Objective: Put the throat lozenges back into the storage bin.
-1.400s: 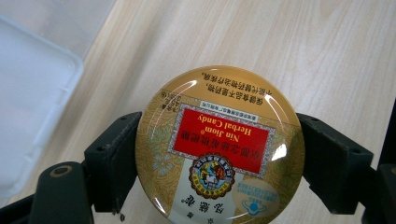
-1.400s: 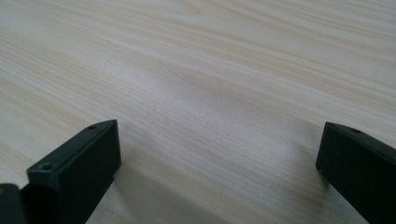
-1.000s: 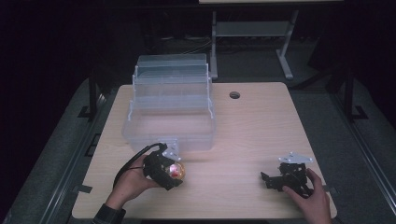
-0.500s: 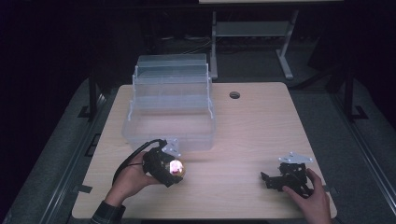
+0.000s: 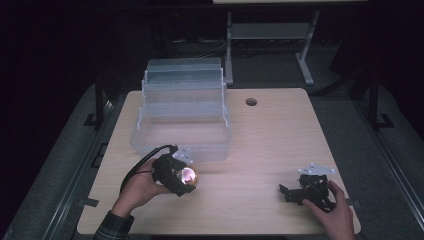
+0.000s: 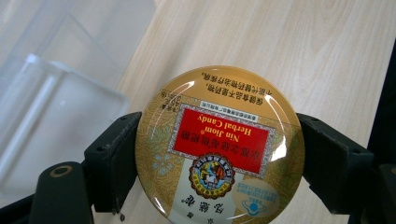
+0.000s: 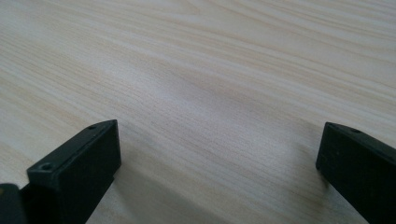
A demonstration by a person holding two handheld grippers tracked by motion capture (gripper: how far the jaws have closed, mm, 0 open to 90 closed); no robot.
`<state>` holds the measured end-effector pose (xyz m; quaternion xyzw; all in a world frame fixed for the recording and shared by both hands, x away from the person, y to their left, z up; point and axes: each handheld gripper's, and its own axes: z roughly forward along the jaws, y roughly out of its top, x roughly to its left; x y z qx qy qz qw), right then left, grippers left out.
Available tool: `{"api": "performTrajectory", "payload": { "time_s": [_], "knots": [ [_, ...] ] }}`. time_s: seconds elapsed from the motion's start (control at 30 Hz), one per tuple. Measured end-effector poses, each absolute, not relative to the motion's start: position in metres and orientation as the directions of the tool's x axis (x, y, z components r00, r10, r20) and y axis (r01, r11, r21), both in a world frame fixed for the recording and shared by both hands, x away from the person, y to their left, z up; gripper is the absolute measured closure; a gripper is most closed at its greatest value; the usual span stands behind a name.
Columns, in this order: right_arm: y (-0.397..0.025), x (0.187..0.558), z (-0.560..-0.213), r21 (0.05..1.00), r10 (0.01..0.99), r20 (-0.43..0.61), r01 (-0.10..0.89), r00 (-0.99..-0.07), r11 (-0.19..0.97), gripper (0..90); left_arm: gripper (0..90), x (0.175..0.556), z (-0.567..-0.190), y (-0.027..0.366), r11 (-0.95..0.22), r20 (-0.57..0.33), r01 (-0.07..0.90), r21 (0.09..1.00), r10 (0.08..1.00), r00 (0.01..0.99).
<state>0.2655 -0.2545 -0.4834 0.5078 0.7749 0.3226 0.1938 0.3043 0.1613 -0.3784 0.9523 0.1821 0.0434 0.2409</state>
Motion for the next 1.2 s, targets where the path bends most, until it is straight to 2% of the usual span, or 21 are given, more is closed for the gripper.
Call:
{"api": "performTrajectory", "payload": {
  "time_s": [1.2],
  "knots": [
    [-0.254,0.265,-0.483,0.697,0.912,0.029,0.662,-0.409,0.275,0.0,19.6,0.333,-0.340,0.177,-0.783,0.004,0.351,0.514,0.411,0.911]
  ]
}}
